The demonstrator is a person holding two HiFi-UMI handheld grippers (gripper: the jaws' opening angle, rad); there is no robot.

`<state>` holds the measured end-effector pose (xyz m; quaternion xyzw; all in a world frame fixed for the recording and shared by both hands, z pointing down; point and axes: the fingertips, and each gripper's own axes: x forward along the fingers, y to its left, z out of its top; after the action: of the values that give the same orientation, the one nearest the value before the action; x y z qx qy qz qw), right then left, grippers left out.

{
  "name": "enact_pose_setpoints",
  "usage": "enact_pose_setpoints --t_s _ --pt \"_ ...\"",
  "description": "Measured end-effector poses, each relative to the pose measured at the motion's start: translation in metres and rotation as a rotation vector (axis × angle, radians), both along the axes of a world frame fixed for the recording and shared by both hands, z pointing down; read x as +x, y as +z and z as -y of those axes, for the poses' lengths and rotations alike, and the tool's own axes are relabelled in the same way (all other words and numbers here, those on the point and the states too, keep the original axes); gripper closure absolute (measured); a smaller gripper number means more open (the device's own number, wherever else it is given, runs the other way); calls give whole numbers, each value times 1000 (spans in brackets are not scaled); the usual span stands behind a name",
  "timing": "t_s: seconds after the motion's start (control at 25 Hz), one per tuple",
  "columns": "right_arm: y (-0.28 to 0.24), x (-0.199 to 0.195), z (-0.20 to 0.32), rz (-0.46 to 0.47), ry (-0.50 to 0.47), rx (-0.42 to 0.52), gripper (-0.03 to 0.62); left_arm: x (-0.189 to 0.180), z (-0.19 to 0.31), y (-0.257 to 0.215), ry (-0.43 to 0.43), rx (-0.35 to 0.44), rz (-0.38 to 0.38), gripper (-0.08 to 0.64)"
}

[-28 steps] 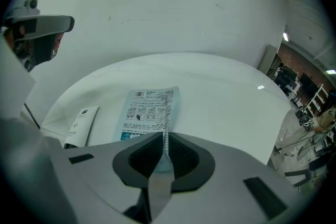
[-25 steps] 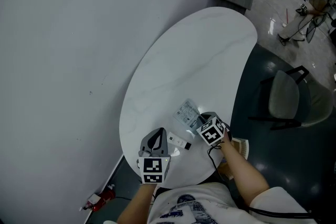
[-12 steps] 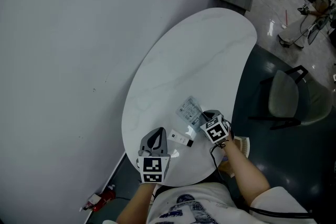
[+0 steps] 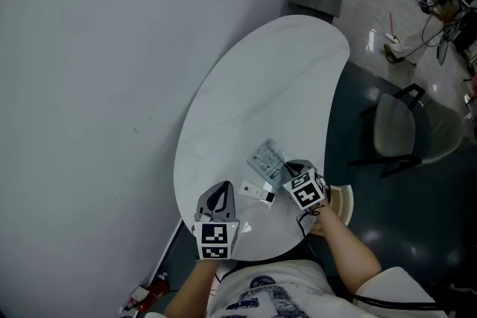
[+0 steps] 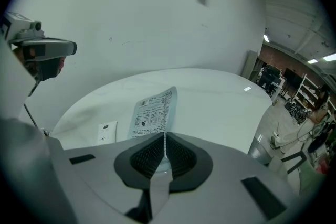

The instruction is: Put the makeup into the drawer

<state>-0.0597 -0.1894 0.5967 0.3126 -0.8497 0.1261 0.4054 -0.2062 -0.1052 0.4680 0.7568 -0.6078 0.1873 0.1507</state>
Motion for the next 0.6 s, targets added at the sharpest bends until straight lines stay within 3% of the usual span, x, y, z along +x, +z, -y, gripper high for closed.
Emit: enact_pose_setpoints --t_s 0.6 --pt "-66 13 -77 69 180 111 563 -8 -60 -29 129 82 6 518"
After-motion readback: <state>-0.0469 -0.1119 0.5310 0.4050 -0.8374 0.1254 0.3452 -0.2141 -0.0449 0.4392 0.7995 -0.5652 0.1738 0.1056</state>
